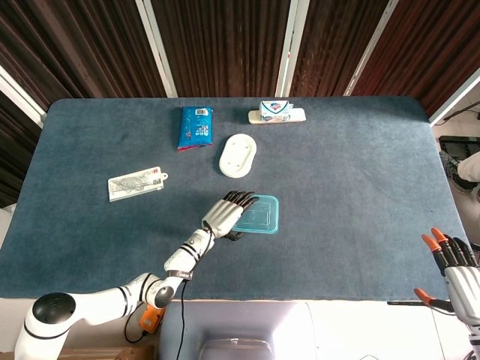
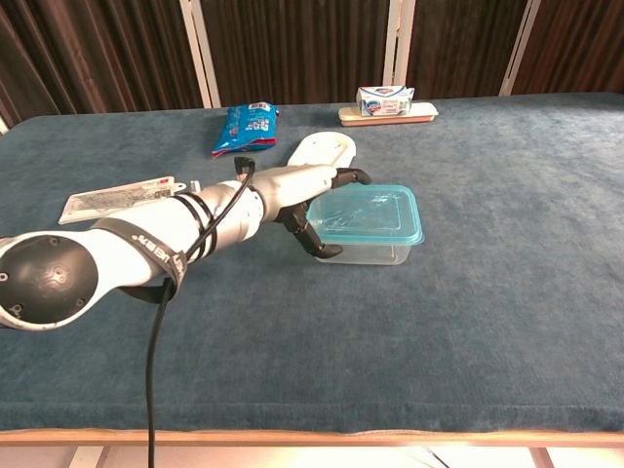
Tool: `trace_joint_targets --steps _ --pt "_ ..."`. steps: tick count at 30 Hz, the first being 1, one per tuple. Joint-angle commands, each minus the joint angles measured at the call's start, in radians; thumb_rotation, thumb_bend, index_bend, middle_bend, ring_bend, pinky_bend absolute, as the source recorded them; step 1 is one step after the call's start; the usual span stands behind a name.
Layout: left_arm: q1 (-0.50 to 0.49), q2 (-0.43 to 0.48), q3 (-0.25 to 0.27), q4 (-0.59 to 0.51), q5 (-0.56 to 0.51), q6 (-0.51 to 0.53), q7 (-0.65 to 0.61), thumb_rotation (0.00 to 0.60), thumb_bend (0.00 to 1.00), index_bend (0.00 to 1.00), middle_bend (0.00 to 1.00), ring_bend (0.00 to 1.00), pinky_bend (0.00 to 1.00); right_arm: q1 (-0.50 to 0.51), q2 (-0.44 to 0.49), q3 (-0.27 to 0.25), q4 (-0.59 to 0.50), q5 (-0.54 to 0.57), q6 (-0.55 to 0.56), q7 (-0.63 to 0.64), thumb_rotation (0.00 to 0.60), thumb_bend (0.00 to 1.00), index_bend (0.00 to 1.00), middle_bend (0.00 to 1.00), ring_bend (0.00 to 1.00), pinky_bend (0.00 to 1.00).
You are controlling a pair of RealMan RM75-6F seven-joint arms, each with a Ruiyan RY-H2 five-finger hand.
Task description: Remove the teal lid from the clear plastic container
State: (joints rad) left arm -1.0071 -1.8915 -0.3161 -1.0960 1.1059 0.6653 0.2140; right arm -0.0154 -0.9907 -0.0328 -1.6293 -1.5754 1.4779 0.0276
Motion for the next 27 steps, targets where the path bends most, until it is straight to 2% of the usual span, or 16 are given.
trace_joint_targets --steps 1,7,12,14,17,20,22,27 --pt "-0.011 0.010 0.003 -0.004 -0.022 -0.017 0.005 0.600 0.32 0.00 0.00 0.00 0.00 0.001 -0.001 -0.001 -0.001 -0.001 -0.002 -0.003 0.600 0.16 0.00 0.00 0.00 0.00" --pt "-0.030 0.011 0.010 0.010 -0.056 -0.027 0.017 0.600 0.32 0.00 0.00 0.00 0.00 0.004 -0.003 -0.003 -0.004 -0.003 -0.006 -0.009 0.600 0.16 0.00 0.00 0.00 0.00" --pt "-0.038 0.009 0.016 0.018 -0.066 -0.031 0.021 0.600 0.32 0.00 0.03 0.04 0.09 0.007 -0.005 -0.003 -0.002 -0.008 -0.008 -0.009 0.600 0.16 0.00 0.00 0.00 0.00" --pt "-0.041 0.007 0.020 0.021 -0.065 -0.026 0.024 0.600 0.32 0.00 0.10 0.14 0.20 0.010 -0.005 -0.003 -0.002 -0.010 -0.012 -0.010 0.600 0.16 0.00 0.00 0.00 0.00" --pt "-0.052 0.012 0.026 0.017 -0.075 -0.039 0.030 0.600 0.31 0.00 0.30 0.36 0.42 0.020 -0.009 -0.002 0.005 -0.018 -0.019 -0.009 0.600 0.16 0.00 0.00 0.00 0.00" --pt "-0.056 0.023 0.035 0.004 -0.097 -0.052 0.040 0.600 0.31 0.00 0.45 0.49 0.57 0.040 -0.011 -0.001 0.016 -0.035 -0.040 -0.008 0.600 0.16 0.00 0.00 0.00 0.00" --pt "-0.058 0.038 0.042 -0.016 -0.119 -0.058 0.055 0.600 0.31 0.00 0.52 0.57 0.63 0.064 -0.010 0.003 0.021 -0.044 -0.065 -0.008 0.600 0.16 0.00 0.00 0.00 0.00" --pt "-0.054 0.078 0.057 -0.086 -0.169 -0.037 0.095 0.600 0.31 0.00 0.58 0.62 0.68 0.136 -0.013 0.031 0.022 -0.070 -0.120 -0.010 0.600 0.16 0.00 0.00 0.00 0.00"
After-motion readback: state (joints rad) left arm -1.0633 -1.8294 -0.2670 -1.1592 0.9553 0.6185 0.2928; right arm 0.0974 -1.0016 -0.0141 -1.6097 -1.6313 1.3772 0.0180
